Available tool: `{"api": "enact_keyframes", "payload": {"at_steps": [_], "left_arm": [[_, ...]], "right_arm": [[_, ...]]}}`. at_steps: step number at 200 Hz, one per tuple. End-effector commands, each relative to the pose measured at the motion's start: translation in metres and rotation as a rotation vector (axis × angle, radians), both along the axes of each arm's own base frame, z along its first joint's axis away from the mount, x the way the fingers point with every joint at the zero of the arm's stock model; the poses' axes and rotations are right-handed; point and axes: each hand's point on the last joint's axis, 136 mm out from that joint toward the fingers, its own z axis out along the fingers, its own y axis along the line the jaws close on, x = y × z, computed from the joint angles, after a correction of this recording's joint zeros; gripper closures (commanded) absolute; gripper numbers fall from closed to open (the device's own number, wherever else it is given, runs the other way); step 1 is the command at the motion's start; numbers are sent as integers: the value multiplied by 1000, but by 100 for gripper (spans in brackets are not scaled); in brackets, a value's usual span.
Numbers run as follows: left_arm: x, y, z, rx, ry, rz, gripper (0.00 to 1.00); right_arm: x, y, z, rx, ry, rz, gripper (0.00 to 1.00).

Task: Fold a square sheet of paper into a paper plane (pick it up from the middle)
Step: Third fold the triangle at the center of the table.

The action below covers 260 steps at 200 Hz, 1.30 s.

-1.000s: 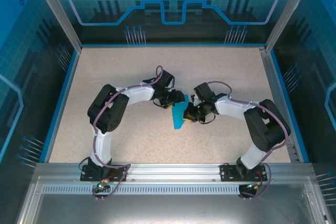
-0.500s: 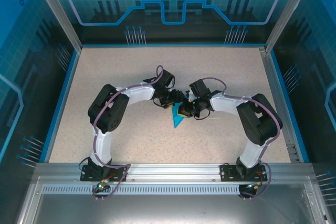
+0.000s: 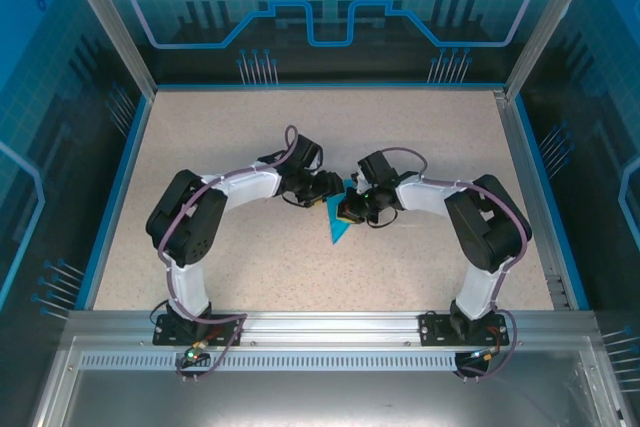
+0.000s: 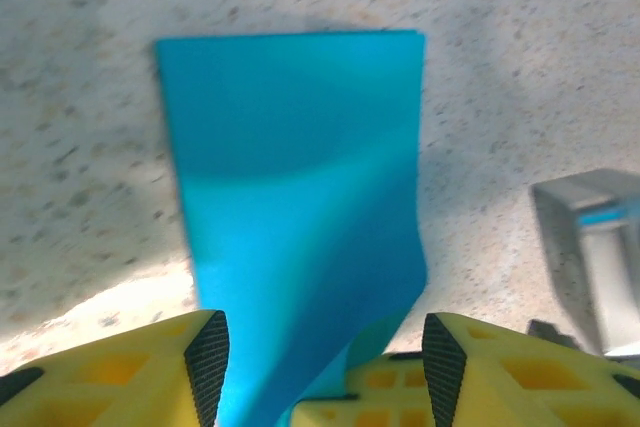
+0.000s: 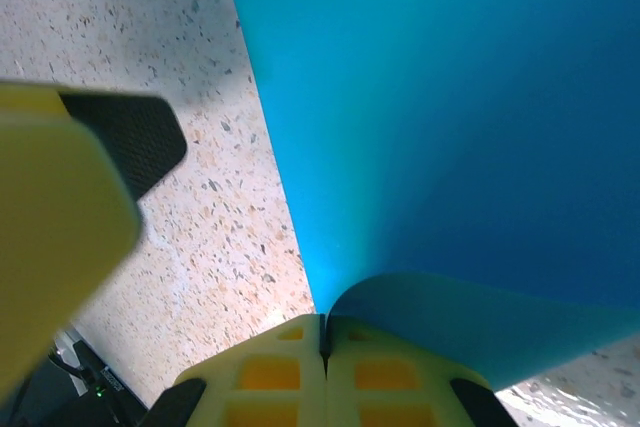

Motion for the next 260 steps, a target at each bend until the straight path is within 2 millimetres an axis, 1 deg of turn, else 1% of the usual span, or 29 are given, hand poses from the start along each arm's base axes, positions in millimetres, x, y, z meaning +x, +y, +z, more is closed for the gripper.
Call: {"api": "enact_keyframes", "payload": {"at_steps": [1, 29, 59, 130, 160, 201, 260], "left_arm": [[-6, 11, 3, 11, -3, 41, 44], [-14, 15, 2, 10, 8, 43, 45], [-18, 17, 1, 15, 13, 42, 45], [-19, 19, 1, 21, 15, 39, 45], [-19, 19, 1, 22, 12, 38, 45], [-20, 20, 1, 27, 13, 40, 45], [-20, 21, 0, 30, 15, 40, 45]], "right_arm": [[0, 8, -1, -1, -10, 34, 96], [0, 8, -2, -7, -9, 37, 96], [-1, 7, -4, -21, -2, 42, 96], [0, 7, -8, -29, 1, 44, 96], [-1, 4, -12, -47, 12, 36, 96], [-1, 0, -13, -63, 10, 22, 96], [-2, 1, -16, -66, 17, 27, 96]]}}
